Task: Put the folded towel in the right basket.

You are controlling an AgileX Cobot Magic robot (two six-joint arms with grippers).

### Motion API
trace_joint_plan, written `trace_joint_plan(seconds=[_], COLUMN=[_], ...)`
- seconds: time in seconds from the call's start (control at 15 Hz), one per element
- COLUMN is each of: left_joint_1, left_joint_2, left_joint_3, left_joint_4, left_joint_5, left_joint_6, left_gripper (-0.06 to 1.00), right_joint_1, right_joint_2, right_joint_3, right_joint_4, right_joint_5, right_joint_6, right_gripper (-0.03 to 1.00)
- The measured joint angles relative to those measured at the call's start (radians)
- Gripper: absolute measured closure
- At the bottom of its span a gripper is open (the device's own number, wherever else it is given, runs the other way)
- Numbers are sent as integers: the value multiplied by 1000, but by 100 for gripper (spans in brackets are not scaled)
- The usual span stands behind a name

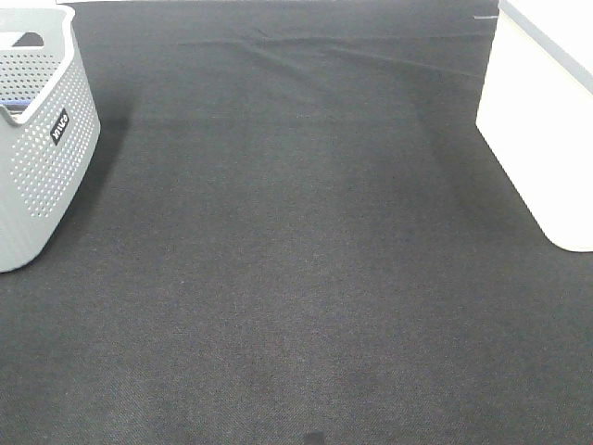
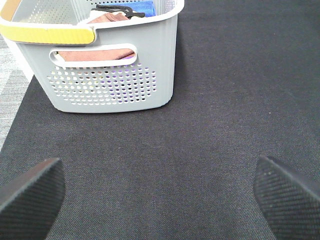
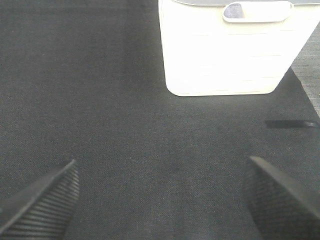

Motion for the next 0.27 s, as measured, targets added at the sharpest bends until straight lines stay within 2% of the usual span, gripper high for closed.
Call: trace_joint_plan(seconds=[0.27], left_joint_1=[0], left_joint_2=[0], left_joint_3=[0], left_joint_4=[0], left_joint_5=[0], left_joint_6=[0], left_gripper=[-3], right_joint_1=[0], right_joint_2=[0], right_joint_3=[0], right_joint_4=[0], right_joint_5=[0], right_joint_6=[0], right_gripper=[13])
